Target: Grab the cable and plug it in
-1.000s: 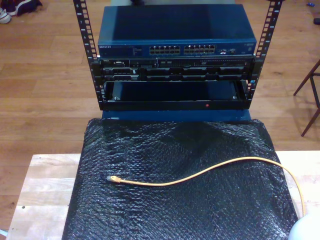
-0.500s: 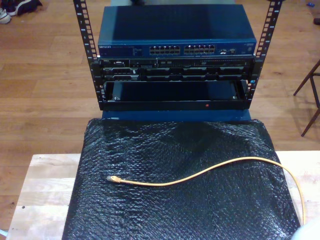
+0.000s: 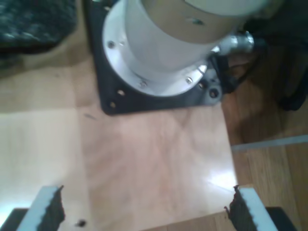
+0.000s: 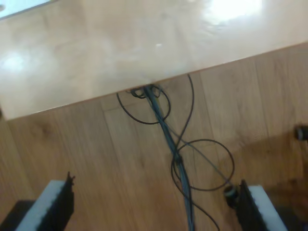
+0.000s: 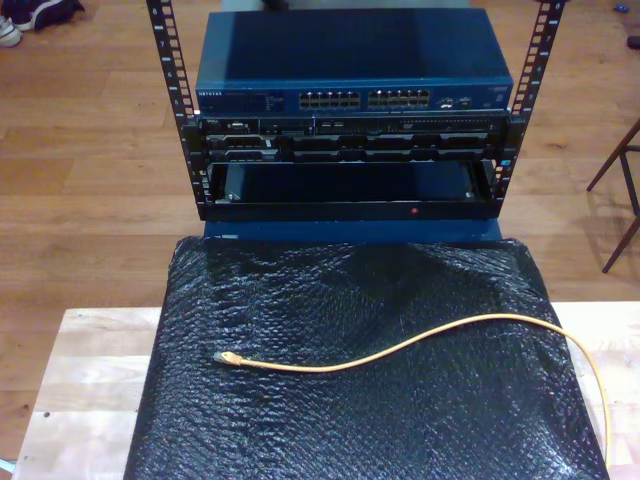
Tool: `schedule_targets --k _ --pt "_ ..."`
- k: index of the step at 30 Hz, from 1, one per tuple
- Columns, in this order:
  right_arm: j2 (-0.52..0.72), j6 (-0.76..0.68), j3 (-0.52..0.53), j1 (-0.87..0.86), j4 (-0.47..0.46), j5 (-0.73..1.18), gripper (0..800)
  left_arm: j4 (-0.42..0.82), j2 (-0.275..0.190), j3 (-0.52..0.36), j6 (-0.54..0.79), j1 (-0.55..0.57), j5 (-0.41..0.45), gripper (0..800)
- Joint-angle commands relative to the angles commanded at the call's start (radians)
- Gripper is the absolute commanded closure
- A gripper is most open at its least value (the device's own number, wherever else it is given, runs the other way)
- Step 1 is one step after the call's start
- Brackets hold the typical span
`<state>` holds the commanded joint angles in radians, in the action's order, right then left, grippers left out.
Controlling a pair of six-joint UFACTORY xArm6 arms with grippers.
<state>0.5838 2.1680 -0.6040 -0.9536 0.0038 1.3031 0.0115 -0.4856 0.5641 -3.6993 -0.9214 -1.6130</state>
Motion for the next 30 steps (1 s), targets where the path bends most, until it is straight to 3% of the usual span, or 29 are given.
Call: schedule_targets --k 6,12,19,30 --pt "-0.106 -0.172 -0.094 0.210 0.104 0.015 2 -0.023 0.066 0.020 -0.163 0.147 0.008 1" --pt "-0.120 -0.244 -0.153 0.273 0.227 0.066 6 -0.040 0.141 0.063 -0.235 0.221 0.011 1" --pt "-0.150 -0.252 -0.180 0.273 0.405 0.144 7 -0.084 0.150 0.094 -0.247 0.262 0.011 1" --pt "-0.160 -0.284 -0.184 0.376 0.443 0.160 6 -0.155 0.167 0.092 -0.275 0.304 0.011 1"
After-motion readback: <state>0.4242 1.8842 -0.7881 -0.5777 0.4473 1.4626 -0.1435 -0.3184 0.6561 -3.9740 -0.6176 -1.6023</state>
